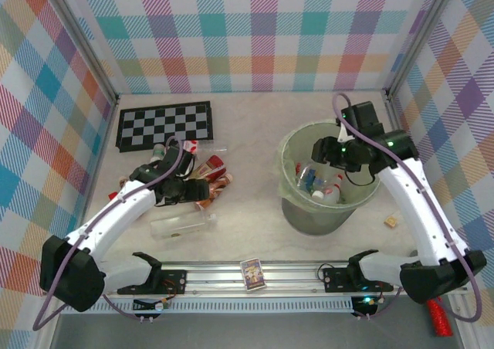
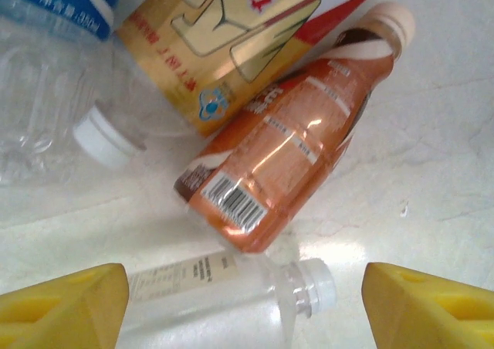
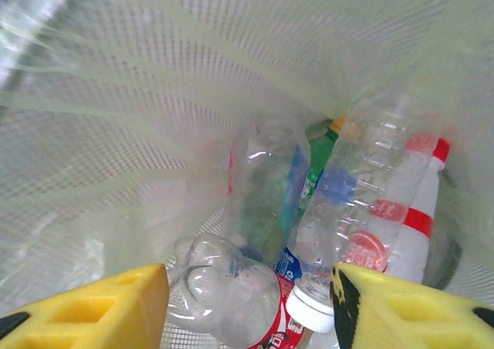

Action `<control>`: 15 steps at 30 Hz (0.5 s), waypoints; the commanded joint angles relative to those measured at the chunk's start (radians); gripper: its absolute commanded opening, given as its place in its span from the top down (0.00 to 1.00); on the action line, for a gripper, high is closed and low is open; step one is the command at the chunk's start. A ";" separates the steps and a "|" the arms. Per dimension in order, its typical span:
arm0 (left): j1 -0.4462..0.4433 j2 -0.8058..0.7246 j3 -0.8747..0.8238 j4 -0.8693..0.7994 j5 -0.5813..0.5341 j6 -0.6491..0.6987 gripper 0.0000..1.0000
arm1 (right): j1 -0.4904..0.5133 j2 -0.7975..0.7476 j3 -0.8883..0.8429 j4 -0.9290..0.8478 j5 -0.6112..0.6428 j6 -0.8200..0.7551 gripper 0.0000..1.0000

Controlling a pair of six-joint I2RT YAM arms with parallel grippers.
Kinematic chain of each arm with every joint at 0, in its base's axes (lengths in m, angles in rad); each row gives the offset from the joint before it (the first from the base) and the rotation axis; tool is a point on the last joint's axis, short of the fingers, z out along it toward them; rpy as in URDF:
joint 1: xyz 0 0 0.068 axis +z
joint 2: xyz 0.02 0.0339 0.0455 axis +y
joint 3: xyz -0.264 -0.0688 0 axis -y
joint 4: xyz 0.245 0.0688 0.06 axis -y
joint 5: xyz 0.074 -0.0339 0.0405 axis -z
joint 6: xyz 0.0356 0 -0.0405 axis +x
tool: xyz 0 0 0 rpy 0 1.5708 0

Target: Put the plastic bottles in the bin

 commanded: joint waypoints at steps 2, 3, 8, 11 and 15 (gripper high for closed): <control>-0.020 -0.037 0.040 -0.148 -0.018 -0.032 0.18 | -0.011 -0.003 0.020 -0.013 -0.002 -0.015 0.36; -0.022 -0.043 0.045 -0.180 -0.018 -0.054 0.17 | -0.011 -0.003 0.023 -0.006 -0.003 -0.014 0.35; -0.067 -0.127 0.042 -0.290 0.001 -0.258 0.06 | -0.016 0.020 0.040 0.013 -0.017 -0.026 0.30; -0.085 -0.155 0.030 -0.349 -0.046 -0.384 0.00 | -0.018 0.047 0.053 0.009 -0.021 -0.046 0.29; -0.088 -0.253 -0.040 -0.252 -0.061 -0.631 0.00 | -0.024 0.063 0.065 0.002 -0.029 -0.065 0.28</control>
